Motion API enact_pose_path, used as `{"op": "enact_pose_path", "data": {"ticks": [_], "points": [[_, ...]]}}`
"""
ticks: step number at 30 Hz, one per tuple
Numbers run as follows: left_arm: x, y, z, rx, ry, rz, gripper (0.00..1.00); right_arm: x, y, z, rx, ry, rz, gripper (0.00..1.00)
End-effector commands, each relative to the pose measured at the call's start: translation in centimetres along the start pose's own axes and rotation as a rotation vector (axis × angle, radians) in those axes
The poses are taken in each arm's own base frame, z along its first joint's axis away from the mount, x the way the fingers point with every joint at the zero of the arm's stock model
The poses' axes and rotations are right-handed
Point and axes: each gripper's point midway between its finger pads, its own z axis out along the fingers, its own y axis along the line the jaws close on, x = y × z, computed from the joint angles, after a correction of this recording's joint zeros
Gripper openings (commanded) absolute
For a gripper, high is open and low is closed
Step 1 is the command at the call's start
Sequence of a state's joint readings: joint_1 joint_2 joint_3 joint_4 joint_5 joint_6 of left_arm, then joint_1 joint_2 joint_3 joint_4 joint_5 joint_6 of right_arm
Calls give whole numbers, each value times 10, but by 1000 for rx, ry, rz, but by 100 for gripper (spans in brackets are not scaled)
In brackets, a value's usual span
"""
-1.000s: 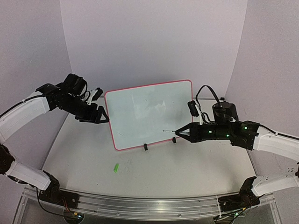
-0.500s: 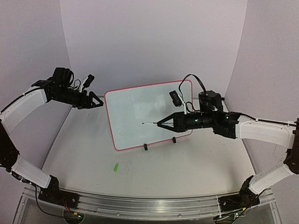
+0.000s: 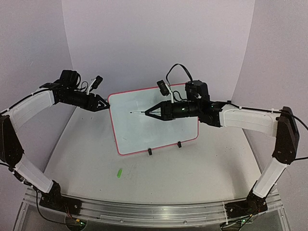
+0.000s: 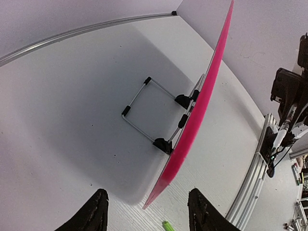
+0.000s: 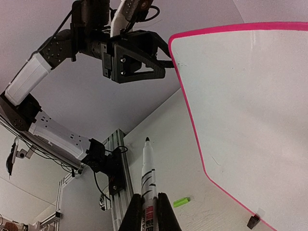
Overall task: Write a sentence on the whiteboard
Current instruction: Hold the whiteboard at the center of the board, then write a sentence on the whiteboard.
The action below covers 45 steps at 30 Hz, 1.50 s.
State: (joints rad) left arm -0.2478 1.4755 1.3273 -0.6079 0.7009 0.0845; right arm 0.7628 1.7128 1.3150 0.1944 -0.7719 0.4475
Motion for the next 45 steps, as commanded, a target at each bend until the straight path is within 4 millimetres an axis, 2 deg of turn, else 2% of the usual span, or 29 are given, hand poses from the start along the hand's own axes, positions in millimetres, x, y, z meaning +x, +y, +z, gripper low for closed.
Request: {"op": "enact_pose_path", "data": {"ticks": [1, 8, 19, 24, 34, 40, 45], "points": [[-34, -7, -3, 38, -69, 112, 51, -28, 4, 8, -5, -60, -76, 0], [-39, -8, -5, 29, -91, 139, 41, -30, -7, 23, -4, -40, -68, 0], [-38, -11, -8, 31, -94, 161, 20, -44, -14, 47, 21, -67, -97, 0], [-32, -12, -7, 40, -84, 184, 16, -50, -8, 52, -11, -93, -107, 0], [-31, -23, -7, 108, -86, 204, 9, -52, -11, 56, 0, -104, -101, 0], [-28, -26, -6, 129, -83, 205, 1, -56, -11, 55, 9, -121, -111, 0], [-26, -26, -5, 132, -82, 212, 0, -61, -7, 56, 12, -143, -123, 0]]}}
